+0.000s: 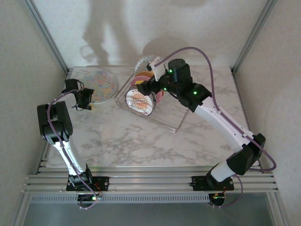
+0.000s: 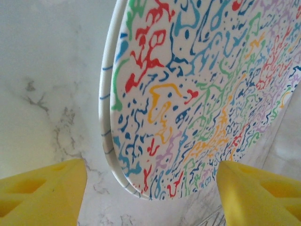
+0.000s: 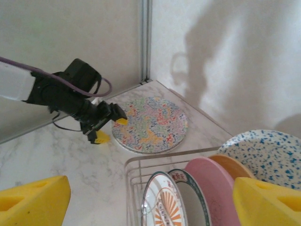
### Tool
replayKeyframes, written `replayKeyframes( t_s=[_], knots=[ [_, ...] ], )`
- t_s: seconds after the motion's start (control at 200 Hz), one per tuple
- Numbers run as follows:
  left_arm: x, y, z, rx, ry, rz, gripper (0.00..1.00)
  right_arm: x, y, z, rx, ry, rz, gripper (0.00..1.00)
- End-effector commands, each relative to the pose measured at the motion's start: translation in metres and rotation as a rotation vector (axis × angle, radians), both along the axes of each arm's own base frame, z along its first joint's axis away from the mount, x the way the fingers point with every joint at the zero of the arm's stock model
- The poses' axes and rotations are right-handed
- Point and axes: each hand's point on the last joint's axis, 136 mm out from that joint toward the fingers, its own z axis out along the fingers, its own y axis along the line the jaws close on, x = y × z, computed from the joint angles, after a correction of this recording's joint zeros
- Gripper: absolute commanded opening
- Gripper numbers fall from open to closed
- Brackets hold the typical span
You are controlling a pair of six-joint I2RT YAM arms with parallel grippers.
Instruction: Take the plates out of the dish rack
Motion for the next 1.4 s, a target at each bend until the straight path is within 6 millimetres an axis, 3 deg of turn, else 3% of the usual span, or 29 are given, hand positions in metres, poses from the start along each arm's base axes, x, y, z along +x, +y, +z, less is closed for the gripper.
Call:
replayKeyframes(
  t_s=[0.0,0.155,0.325,0.43,0.616,0.726,0.816,0.966,1.196,1.397],
  knots=[
    [-0.002,-0.009,0.032,0.05,-0.036,0.009,0.73,0.025,-0.036,0.042,0.083,-0.084,-0.15,0.89],
    [-0.013,-0.013,0.065,0.144,-0.075,0.057,0.73,0.069,-0.099,0.05,0.153,-0.063,-0.343,0.89],
    [-0.016,-0.035,0.118,0.246,-0.19,0.053,0.74,0.114,-0.158,0.035,0.258,0.008,-0.418,0.88],
    [-0.015,-0.059,0.149,0.266,-0.292,0.005,0.74,0.13,-0.165,0.019,0.266,0.012,-0.34,0.88],
    [-0.013,-0.122,0.221,0.289,-0.59,-0.194,0.73,0.161,-0.163,-0.045,0.193,0.129,-0.208,0.87],
    [-0.024,-0.164,0.263,0.281,-0.771,-0.333,0.73,0.175,-0.161,-0.081,0.172,0.197,-0.152,0.87],
    [-0.037,-0.195,0.286,0.303,-0.863,-0.452,0.73,0.181,-0.152,-0.104,0.149,0.231,-0.086,0.85],
    [-0.057,-0.23,0.292,0.32,-0.902,-0.574,0.74,0.189,-0.145,-0.137,0.11,0.282,-0.033,0.82],
    [-0.073,-0.243,0.281,0.276,-0.886,-0.583,0.74,0.198,-0.135,-0.16,0.116,0.335,0.005,0.8],
    [-0.08,-0.257,0.287,0.266,-0.911,-0.616,0.74,0.203,-0.12,-0.176,0.122,0.376,0.024,0.74]
  ],
)
